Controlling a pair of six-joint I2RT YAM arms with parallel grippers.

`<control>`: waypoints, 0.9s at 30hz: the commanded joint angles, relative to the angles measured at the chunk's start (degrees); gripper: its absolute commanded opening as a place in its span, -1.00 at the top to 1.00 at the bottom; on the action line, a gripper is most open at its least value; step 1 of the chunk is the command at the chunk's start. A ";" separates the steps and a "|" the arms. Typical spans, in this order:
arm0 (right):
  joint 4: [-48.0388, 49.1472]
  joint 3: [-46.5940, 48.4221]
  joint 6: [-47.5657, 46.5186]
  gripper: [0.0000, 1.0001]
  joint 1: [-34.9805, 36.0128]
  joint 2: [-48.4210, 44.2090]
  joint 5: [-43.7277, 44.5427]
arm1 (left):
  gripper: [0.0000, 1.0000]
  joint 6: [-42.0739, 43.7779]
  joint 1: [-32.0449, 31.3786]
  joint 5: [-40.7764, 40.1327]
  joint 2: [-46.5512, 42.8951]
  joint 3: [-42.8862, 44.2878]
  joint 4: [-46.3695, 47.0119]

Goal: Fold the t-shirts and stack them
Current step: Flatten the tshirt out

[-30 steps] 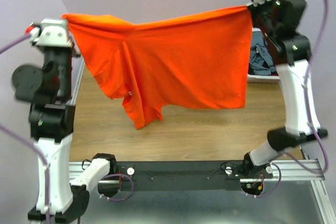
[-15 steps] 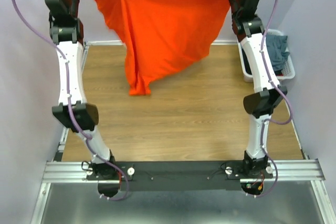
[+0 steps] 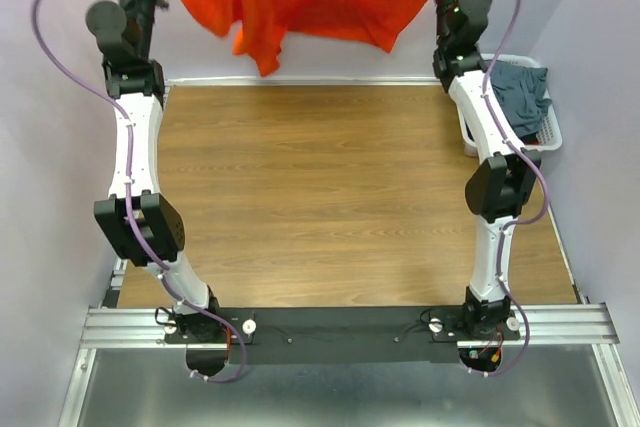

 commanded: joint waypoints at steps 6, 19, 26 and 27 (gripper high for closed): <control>-7.95 -19.90 0.16 0.99 -0.81 0.20 -10.00 | 1.00 15.17 2.37 8.94 -6.58 -35.53 3.61; -20.25 -41.36 -1.25 0.99 -0.81 -13.86 -13.35 | 1.00 27.72 8.16 21.06 -7.19 -32.75 -26.75; -32.56 -51.19 -6.52 0.99 -0.81 -25.04 -17.22 | 1.00 53.06 8.96 23.45 -18.87 -37.55 -55.70; -34.23 -54.69 -7.22 0.99 -0.81 -28.26 -17.66 | 1.00 58.89 9.13 22.75 -20.89 -41.75 -59.20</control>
